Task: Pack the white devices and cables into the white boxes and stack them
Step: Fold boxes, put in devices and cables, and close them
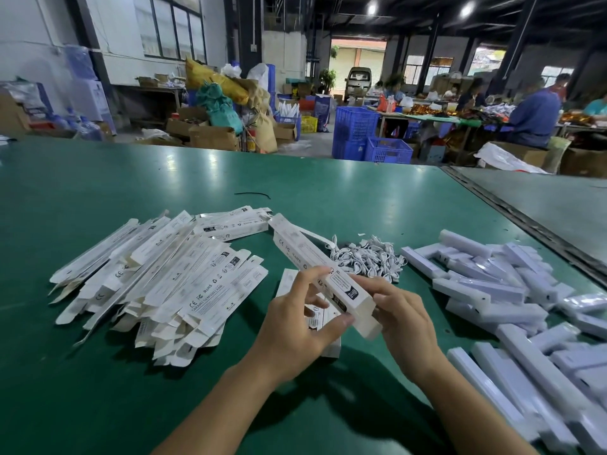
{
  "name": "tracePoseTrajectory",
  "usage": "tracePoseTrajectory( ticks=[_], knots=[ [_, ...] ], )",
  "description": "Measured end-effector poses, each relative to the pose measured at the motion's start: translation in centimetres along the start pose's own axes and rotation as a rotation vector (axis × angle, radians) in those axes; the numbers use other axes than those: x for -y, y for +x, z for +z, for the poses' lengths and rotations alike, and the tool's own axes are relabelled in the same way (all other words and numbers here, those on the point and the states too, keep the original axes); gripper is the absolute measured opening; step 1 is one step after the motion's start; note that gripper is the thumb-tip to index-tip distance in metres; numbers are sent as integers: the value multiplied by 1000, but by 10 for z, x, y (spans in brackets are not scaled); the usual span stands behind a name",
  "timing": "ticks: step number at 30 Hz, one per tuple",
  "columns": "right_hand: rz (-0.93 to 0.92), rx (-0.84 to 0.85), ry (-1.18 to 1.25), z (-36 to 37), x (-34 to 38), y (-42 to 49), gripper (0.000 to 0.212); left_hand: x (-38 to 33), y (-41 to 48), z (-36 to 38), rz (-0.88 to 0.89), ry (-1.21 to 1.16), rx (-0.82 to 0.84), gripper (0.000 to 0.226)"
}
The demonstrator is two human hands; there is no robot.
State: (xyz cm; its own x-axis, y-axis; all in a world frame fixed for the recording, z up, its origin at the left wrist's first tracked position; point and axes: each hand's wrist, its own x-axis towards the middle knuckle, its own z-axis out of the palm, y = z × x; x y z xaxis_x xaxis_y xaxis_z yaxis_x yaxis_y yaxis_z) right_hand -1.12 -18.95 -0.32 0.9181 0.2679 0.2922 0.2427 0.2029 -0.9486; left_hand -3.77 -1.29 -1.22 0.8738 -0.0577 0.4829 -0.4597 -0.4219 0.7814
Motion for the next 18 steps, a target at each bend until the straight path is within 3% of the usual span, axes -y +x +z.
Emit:
tracePoseTrajectory(
  ticks=[8, 12, 16, 18],
  knots=[
    [-150, 67, -99, 2, 3, -5, 33, 2, -1, -3, -5, -76, 39, 57],
    [-245, -34, -292, 5, 3, -7, 33, 6, 0, -5, -48, -116, 33, 49],
    [-494, -6, -548, 6, 4, -6, 10, 8, 0, -6, -72, -129, 14, 45],
    [-590, 10, -673, 7, 6, -6, 8, 9, 1, -6, -93, -130, 9, 45]
  ],
)
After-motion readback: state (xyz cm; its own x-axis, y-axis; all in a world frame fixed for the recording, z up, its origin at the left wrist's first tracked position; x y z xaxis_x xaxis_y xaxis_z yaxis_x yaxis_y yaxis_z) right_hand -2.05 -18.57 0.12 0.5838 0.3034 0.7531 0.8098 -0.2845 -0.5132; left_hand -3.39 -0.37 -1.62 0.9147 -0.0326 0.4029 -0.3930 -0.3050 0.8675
